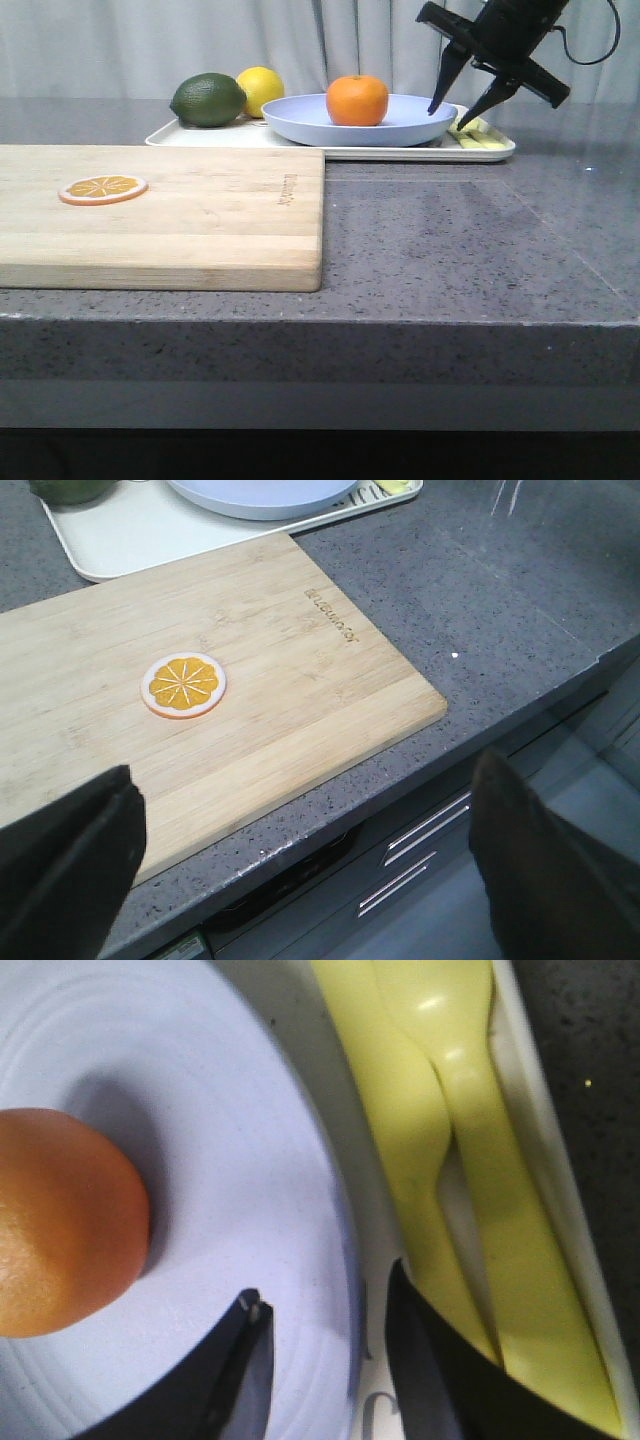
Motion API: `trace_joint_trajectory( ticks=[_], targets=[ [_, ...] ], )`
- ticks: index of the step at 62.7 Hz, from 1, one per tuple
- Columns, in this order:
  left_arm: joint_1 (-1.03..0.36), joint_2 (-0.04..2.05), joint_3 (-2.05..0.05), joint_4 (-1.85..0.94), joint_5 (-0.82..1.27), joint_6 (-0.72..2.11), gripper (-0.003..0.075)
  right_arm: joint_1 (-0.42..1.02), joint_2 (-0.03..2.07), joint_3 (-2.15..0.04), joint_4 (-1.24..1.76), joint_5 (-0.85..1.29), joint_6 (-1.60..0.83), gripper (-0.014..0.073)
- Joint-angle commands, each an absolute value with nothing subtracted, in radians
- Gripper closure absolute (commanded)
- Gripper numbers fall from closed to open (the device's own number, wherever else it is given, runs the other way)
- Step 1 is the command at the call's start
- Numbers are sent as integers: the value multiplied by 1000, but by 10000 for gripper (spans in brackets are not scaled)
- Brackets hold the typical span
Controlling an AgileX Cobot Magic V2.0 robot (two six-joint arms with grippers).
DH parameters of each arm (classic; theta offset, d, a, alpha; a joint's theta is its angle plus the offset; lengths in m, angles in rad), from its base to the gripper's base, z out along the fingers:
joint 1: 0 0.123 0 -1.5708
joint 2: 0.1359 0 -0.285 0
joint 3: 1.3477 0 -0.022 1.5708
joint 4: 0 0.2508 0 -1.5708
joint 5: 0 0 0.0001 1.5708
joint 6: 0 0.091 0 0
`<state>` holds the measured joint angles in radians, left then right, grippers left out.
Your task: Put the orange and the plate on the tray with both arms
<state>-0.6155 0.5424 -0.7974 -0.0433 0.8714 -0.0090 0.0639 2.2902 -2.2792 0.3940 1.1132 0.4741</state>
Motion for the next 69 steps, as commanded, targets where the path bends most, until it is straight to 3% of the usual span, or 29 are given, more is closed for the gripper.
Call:
trace_joint_trajectory(
  ticks=[1,24,45,69],
  targets=[
    [-613,546,-824,-48,795,-7,79,62,2191,-2326,419,1084,459,272],
    [-613,546,-824,-48,795,-7,79,66,2040,-2329,344,1096,249,272],
    [-613,546,-824,-48,795,-7,79,143,1777,-2288,77,1208,106,273],
    [-613,546,-824,-48,795,-7,79,169,1369,-1779,68,1038,32,274]
  ],
)
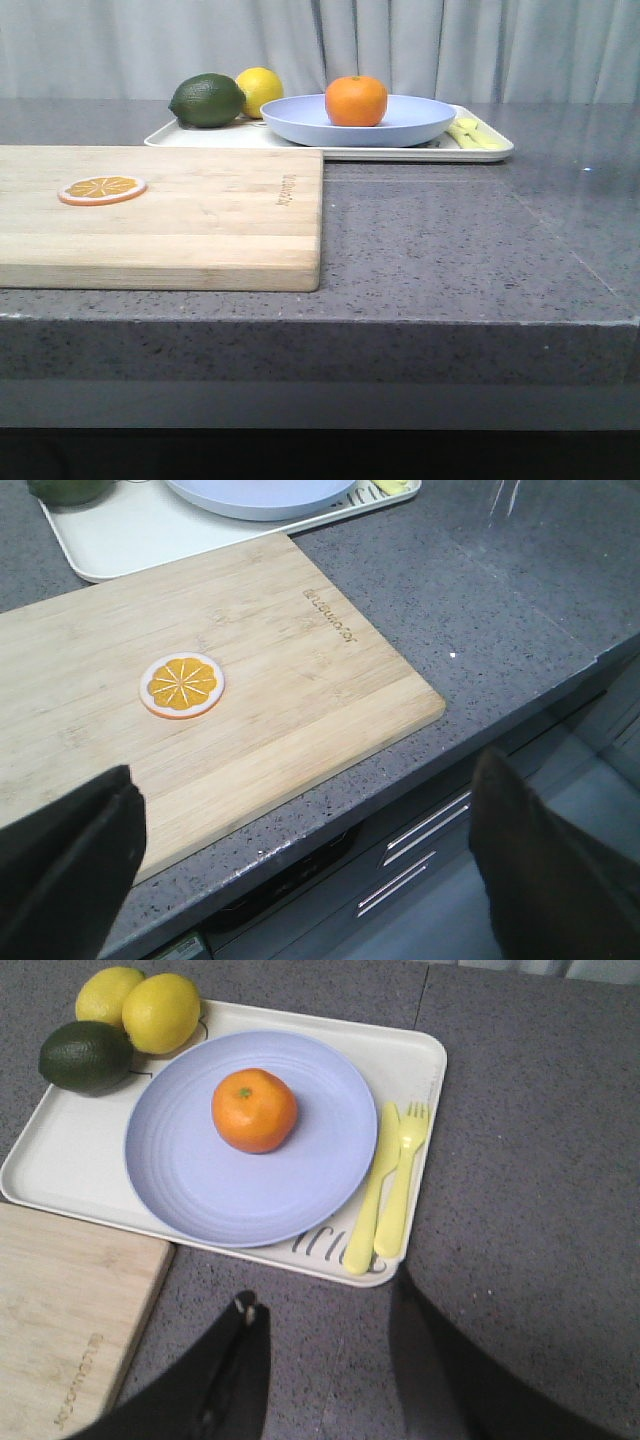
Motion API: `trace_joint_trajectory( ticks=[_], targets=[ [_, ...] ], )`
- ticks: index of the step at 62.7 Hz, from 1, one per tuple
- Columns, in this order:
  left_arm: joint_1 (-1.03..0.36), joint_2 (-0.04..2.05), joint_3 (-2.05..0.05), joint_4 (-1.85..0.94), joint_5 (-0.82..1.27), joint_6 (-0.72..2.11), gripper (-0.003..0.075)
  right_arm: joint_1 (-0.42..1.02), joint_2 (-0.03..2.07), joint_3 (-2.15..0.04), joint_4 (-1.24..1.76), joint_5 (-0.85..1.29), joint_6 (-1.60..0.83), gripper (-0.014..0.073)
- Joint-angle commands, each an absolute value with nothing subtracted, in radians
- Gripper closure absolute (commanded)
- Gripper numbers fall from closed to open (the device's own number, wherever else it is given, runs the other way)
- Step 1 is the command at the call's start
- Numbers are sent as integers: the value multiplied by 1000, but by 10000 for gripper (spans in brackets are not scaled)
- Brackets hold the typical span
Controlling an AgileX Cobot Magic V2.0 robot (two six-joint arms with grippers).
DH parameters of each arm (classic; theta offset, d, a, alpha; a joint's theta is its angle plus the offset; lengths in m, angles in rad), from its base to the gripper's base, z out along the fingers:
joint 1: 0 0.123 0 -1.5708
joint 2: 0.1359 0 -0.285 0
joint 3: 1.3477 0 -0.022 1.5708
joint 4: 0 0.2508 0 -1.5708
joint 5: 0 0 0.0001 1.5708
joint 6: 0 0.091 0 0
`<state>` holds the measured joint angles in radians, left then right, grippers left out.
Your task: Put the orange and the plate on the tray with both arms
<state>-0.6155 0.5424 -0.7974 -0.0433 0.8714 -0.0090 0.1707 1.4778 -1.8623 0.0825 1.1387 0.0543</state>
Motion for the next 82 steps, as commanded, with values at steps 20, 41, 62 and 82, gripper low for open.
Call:
trace_joint_trajectory(
  ticks=[20,41,62,82],
  targets=[
    [-613,546,-824,-48,795,-7,79,127,1066,-1300,56,899,24,274],
    [-613,546,-824,-48,795,-7,79,76,697,-1001,55,881,24,274],
    [-613,546,-824,-48,795,-7,79,76,313,-817,39,875,24,274],
    [-613,546,-824,-48,795,-7,95,76,238,-762,39,875,24,274]
  ],
)
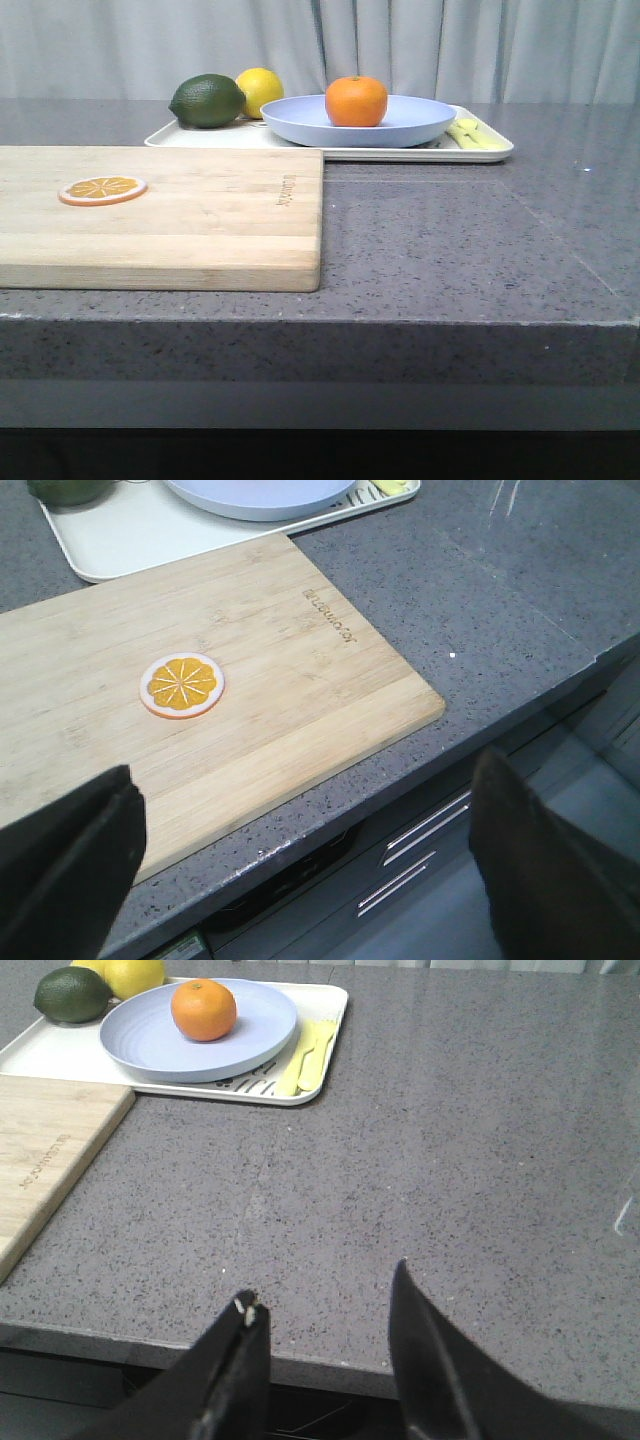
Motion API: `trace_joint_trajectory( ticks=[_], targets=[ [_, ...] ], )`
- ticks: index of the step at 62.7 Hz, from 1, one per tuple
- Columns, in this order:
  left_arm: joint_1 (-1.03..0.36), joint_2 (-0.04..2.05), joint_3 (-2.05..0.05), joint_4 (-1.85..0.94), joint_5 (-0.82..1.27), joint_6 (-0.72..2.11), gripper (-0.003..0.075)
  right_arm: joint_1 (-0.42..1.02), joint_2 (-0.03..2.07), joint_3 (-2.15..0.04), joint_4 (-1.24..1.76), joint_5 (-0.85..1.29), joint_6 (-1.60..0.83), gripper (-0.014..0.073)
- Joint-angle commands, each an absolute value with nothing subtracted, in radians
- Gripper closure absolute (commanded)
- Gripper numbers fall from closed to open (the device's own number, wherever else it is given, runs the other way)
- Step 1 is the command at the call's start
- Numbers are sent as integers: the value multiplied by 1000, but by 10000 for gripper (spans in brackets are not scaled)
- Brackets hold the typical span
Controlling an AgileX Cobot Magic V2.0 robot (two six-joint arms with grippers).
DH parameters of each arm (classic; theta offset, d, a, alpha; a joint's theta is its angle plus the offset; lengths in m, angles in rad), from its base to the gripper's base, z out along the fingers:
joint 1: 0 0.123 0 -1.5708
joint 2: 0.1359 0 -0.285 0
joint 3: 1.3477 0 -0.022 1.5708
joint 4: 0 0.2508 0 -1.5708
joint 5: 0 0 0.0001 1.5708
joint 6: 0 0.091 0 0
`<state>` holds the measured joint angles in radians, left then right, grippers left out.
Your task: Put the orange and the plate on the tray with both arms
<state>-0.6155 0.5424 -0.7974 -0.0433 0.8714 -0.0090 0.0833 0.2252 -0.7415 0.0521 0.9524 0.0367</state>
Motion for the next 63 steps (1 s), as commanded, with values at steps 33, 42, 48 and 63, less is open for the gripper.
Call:
trace_joint_trajectory(
  ticks=[33,42,48,63],
  targets=[
    [-613,546,-824,-48,795,-7,740,76,238,-762,39,875,24,662],
    [-613,546,-824,-48,795,-7,740,76,238,-762,39,875,24,662],
    [-613,546,-824,-48,795,-7,740,76,238,-762,39,875,24,662],
    [-610,477,-748,-48,725,-6,740,76,238,-762,39,874,24,662]
  ],
)
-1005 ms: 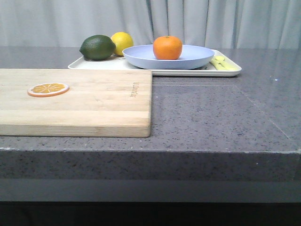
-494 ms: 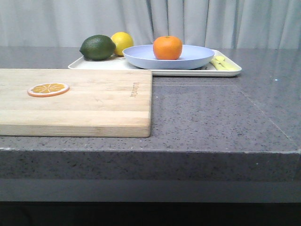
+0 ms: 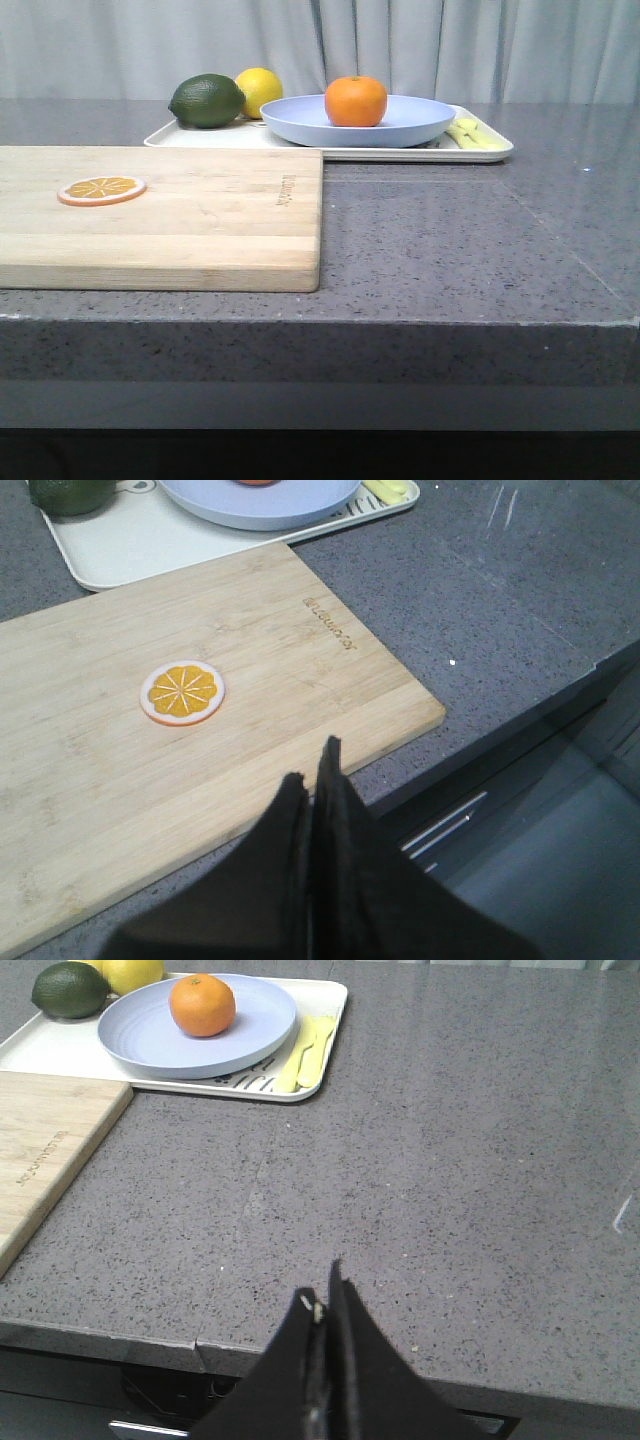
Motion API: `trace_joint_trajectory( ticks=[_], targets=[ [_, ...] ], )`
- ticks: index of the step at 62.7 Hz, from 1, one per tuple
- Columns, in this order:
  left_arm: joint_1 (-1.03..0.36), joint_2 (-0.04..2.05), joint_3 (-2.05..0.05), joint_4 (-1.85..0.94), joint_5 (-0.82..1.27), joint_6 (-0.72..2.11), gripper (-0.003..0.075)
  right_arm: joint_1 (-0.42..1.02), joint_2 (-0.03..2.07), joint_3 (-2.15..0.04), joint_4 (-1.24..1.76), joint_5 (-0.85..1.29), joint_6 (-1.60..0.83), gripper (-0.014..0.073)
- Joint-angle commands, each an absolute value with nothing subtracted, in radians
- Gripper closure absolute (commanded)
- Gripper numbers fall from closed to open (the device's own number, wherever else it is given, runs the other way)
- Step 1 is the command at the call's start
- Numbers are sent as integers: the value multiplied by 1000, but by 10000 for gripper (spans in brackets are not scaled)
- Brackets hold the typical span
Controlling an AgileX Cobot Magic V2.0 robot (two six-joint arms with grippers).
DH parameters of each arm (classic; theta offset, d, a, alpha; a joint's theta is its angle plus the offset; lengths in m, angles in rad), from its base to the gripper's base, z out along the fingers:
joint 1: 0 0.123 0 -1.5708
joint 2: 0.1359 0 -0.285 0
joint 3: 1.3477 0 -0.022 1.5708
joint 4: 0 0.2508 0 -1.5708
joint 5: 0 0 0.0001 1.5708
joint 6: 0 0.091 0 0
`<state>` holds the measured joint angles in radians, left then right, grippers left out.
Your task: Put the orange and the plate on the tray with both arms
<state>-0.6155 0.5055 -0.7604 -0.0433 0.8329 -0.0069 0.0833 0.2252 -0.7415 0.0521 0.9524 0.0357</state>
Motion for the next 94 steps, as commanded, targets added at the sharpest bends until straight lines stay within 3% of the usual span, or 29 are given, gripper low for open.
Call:
trace_joint_trajectory(
  ticks=[1,10,25,35,47,94],
  targets=[
    [-605,468,-736,-48,709,-6,740,76,238,-762,39,874,24,662],
    [-492,330,-579,24,589,-6,740,76,238,-762,39,874,24,662],
    [-207,112,-244,7,181,-6,740,76,238,-762,39,874,24,662],
    [-97,16,-68,-49,12,-6,740,76,238,-762,39,874,24,662],
    [-80,-24,36,-57,-68,-6,740,76,238,-762,39,874,24,662],
    [-80,-24,34,-57,-37,-6,740,76,238,-762,39,874,24,662]
  ],
)
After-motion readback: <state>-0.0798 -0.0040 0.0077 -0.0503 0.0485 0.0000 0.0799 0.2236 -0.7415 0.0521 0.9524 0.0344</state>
